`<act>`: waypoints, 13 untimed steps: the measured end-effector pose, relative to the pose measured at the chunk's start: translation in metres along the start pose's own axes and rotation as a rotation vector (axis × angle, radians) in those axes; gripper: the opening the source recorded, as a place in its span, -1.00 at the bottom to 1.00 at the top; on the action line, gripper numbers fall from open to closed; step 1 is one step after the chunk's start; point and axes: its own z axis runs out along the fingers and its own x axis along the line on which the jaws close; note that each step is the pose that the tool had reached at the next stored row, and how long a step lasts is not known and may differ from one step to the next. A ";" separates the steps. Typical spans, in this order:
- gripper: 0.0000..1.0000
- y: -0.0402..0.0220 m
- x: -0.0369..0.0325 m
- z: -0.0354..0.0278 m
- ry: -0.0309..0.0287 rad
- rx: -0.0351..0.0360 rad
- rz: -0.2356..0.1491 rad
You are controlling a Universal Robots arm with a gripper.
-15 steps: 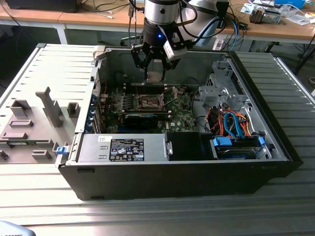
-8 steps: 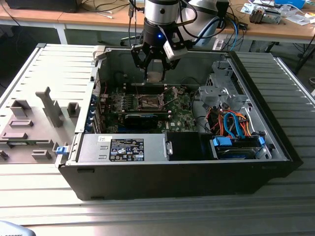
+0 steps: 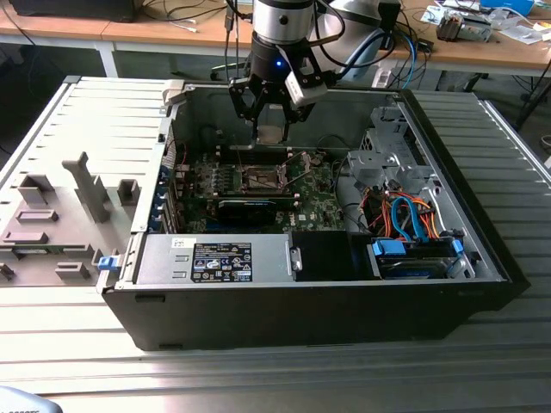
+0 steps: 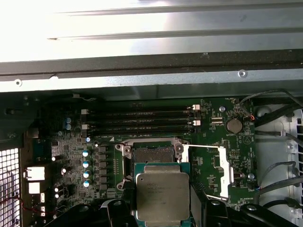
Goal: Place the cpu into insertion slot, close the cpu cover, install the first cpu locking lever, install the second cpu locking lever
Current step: 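Place the cpu into insertion slot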
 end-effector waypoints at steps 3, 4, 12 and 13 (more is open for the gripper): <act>0.09 0.0000 0.0000 0.0000 0.0000 0.0000 0.001; 0.09 0.0000 0.0000 0.0000 0.0000 0.0000 0.002; 0.09 0.0000 0.0000 0.0002 -0.0002 -0.0001 0.006; 0.09 0.0000 0.0000 0.0003 -0.0002 -0.0001 0.007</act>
